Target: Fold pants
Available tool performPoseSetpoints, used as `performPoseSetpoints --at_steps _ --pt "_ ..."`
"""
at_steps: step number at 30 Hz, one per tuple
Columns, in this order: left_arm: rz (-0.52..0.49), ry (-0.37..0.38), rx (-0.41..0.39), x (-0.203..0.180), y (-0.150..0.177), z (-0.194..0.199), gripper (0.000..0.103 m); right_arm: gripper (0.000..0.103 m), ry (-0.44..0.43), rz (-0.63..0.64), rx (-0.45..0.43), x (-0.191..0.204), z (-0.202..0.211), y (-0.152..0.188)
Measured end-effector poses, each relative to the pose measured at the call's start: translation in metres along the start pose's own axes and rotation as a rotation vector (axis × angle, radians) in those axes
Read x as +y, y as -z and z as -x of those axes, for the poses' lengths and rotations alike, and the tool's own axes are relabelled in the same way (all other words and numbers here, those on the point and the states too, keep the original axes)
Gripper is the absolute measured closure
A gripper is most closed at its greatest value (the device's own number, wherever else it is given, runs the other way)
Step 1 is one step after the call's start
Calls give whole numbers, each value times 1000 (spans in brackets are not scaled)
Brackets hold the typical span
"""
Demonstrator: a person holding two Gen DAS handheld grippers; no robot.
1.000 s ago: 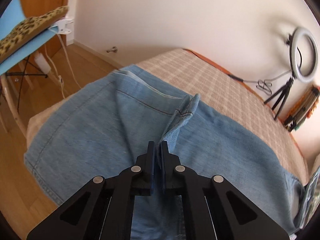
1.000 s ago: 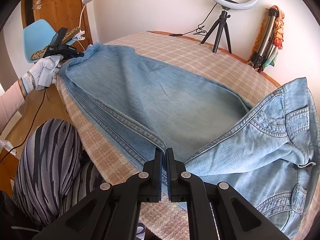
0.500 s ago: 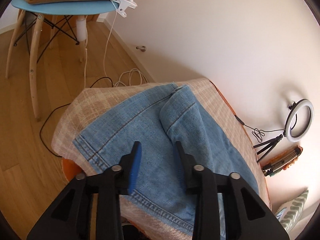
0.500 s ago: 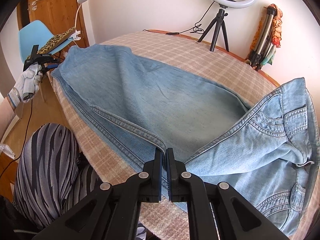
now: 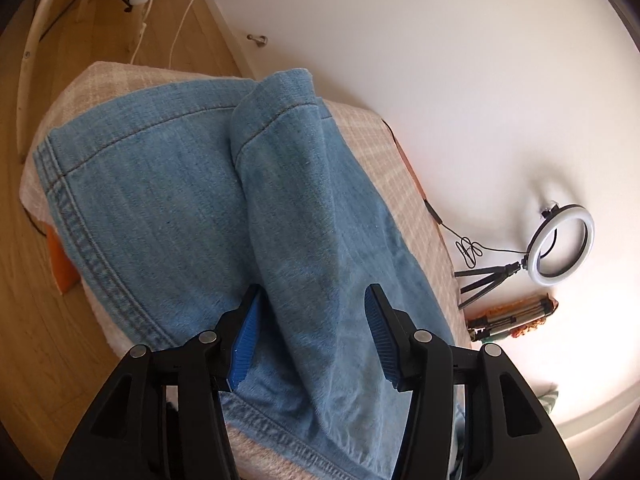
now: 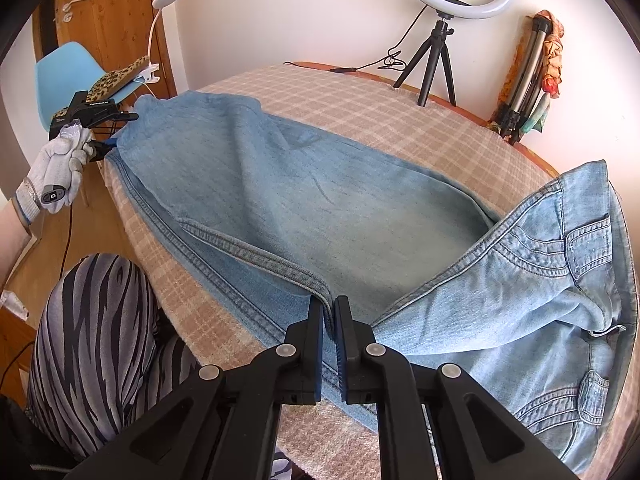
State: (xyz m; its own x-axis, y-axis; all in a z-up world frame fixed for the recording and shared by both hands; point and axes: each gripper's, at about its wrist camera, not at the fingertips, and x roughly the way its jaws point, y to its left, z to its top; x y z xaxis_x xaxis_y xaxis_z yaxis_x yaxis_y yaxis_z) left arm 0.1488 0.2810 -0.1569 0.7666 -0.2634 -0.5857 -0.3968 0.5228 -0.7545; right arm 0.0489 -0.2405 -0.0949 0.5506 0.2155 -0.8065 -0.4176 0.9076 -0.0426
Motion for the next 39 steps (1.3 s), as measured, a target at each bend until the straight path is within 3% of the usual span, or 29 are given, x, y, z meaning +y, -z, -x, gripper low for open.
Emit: performPoseSetpoints --at_steps 1,7,11,15,17,19,21,24,27,30,35,39 --pt "9 1 -12 -1 -1 -3 58 98 1 0 -1 0 1 0" --pt "61 38 -119 2 -22 1 95 98 11 12 4 1 0 -1" --pt "-6 29 -153 -4 -28 11 97 98 15 5 4 -1 -2 -4" --pt "-95 -38 -225 -8 -22 19 97 98 20 12 18 0 -7 -5" --pt "-58 -59 -199 1 -26 10 89 98 26 15 20 0 -8 -7" --pt "-13 -58 -197 12 -32 4 89 98 36 20 16 2 -7 -10" --pt "3 -76 -209 17 -38 1 96 99 50 35 10 4 -6 -15" --pt "-91 -113 -220 4 -44 5 99 101 79 59 -20 9 -1 -27" --pt "-188 -134 -300 -10 -45 34 100 101 85 75 -66 15 9 -38" --pt "-211 -188 -372 0 -45 58 100 101 62 87 -67 21 8 -38" --pt "-152 -226 -173 42 -50 28 95 101 51 81 -6 24 -13 -22" --pt "-82 -205 -206 60 -52 43 83 101 47 66 -7 21 -10 -16"
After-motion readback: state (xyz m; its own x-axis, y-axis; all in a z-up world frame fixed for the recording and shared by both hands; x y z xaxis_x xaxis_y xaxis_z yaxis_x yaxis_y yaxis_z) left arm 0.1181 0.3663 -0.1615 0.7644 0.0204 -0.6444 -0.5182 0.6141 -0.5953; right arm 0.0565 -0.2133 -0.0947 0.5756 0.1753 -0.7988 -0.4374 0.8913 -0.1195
